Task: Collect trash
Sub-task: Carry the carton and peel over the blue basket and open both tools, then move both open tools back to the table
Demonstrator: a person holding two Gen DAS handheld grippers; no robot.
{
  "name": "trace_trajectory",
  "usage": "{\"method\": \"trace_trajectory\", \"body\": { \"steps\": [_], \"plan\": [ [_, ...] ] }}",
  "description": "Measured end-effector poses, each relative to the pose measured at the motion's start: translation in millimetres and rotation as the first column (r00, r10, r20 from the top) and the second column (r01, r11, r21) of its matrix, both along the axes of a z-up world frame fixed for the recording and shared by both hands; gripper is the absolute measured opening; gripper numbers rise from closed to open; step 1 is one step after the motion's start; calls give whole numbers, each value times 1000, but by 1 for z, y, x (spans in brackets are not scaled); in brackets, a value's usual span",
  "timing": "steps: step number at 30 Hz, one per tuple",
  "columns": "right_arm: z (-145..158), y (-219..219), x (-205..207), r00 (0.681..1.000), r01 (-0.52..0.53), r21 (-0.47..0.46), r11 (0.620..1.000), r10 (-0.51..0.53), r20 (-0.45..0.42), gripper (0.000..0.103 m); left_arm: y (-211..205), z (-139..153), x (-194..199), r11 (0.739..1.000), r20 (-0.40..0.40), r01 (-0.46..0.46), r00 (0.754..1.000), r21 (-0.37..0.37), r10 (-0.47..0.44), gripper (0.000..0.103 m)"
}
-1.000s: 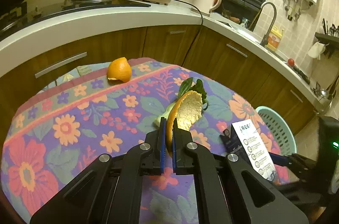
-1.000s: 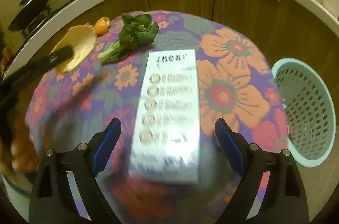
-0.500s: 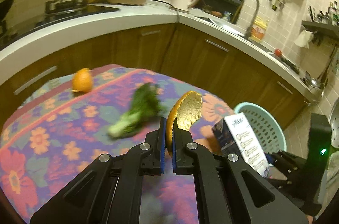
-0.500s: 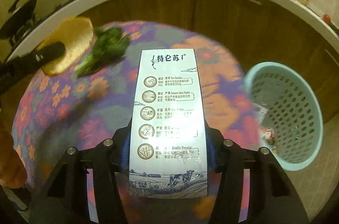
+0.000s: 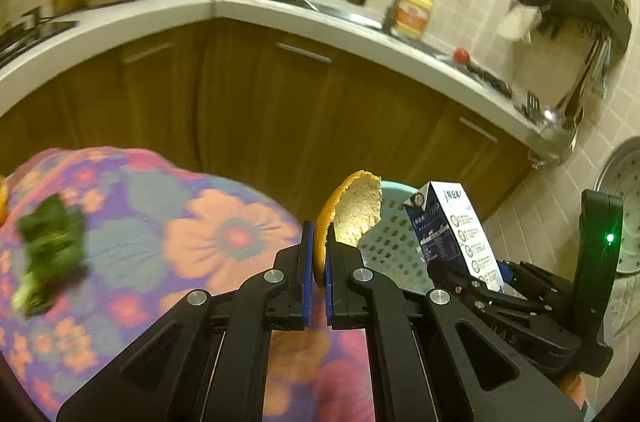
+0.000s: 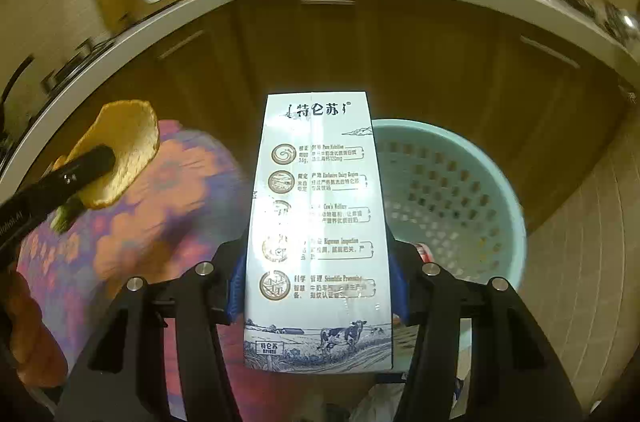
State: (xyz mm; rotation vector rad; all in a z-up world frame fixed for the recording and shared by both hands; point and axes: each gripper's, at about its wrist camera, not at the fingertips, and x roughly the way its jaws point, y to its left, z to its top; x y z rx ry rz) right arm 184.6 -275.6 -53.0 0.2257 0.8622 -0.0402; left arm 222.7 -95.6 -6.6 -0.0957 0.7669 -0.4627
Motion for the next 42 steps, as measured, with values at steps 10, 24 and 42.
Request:
{"method": "trace_trajectory", "body": {
  "steps": [10,24,42],
  "plan": [
    [-35,-57,20,995,56,63,996,-51,-84,51,-76,-36,25,993,-80,88,993,74,-82,2],
    [-51,-76,18,991,63,79,995,-54,-121,68,-82,-46,29,992,-104,99,991,84,-90,36],
    [26,18,1,984,-161,51,986,156,90,68,20,14,-25,996,36,-77,996,37,76,47]
  ]
}}
